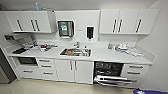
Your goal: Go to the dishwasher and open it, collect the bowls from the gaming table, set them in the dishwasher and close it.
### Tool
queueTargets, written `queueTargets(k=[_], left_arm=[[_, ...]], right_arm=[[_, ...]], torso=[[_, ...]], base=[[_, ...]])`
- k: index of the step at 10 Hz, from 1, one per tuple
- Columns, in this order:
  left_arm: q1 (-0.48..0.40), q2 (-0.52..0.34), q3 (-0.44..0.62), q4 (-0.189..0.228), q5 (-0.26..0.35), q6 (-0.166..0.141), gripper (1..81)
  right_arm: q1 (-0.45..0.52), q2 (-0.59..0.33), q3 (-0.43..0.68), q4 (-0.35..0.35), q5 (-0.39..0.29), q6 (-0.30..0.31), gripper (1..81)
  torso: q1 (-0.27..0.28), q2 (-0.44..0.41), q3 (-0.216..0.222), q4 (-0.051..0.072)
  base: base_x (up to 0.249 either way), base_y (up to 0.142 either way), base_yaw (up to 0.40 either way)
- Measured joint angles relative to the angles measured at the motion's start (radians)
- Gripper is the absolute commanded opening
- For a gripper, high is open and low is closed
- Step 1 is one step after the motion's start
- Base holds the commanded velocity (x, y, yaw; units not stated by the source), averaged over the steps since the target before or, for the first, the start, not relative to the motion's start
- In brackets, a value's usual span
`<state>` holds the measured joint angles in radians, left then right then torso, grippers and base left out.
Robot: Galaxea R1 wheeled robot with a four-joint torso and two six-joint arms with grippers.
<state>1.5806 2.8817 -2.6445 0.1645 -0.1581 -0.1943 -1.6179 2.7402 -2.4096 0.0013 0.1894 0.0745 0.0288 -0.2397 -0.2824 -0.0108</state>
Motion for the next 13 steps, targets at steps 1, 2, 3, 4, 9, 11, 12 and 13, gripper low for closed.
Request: queueTargets(k=[1,2,3,4,9,11,12,13], left_arm=[[0.000,-0.001,0.000,0.000,0.000,0.000,1.0],[0.000,-0.001,0.000,0.000,0.000,0.000,1.0],[0.000,-0.001,0.000,0.000,0.000,0.000,1.0],[0.000,-0.001,0.000,0.000,0.000,0.000,1.0],[0.001,0.000,0.000,0.000,0.001,0.000,1.0],[0.001,0.000,0.000,0.000,0.001,0.000,1.0],[-0.012,0.000,0.000,0.000,-0.002,0.000,1.0],[-0.011,0.004,0.000,0.000,-0.010,0.000,1.0]], right_arm=[[0.000,-0.001,0.000,0.000,0.000,0.000,1.0],[0.000,0.000,0.000,0.000,0.000,0.000,1.0],[0.000,0.000,0.000,0.000,0.000,0.000,1.0],[0.000,0.000,0.000,0.000,0.000,0.000,1.0],[0.000,0.000,0.000,0.000,-0.002,0.000,1.0],[0.006,0.000,0.000,-0.001,-0.005,0.000,1.0],[0.021,0.001,0.000,-0.001,0.002,0.000,1.0],[0.020,0.002,0.000,-0.001,0.005,0.000,1.0]], torso=[[0.000,0.000,0.000,0.000],[0.000,0.000,0.000,0.000],[0.000,0.000,0.000,0.000],[0.000,0.000,0.000,0.000],[0.000,0.000,0.000,0.000],[0.000,0.000,0.000,0.000],[0.002,0.001,-0.001,0.000],[0.000,0.000,0.000,0.000]], base=[[0.138,0.000,0.000],[0.138,0.000,0.000],[0.138,0.000,0.000],[0.138,0.000,0.000],[0.138,0.000,0.000],[0.138,0.000,0.000],[0.138,0.000,0.000],[0.138,0.000,0.000]])
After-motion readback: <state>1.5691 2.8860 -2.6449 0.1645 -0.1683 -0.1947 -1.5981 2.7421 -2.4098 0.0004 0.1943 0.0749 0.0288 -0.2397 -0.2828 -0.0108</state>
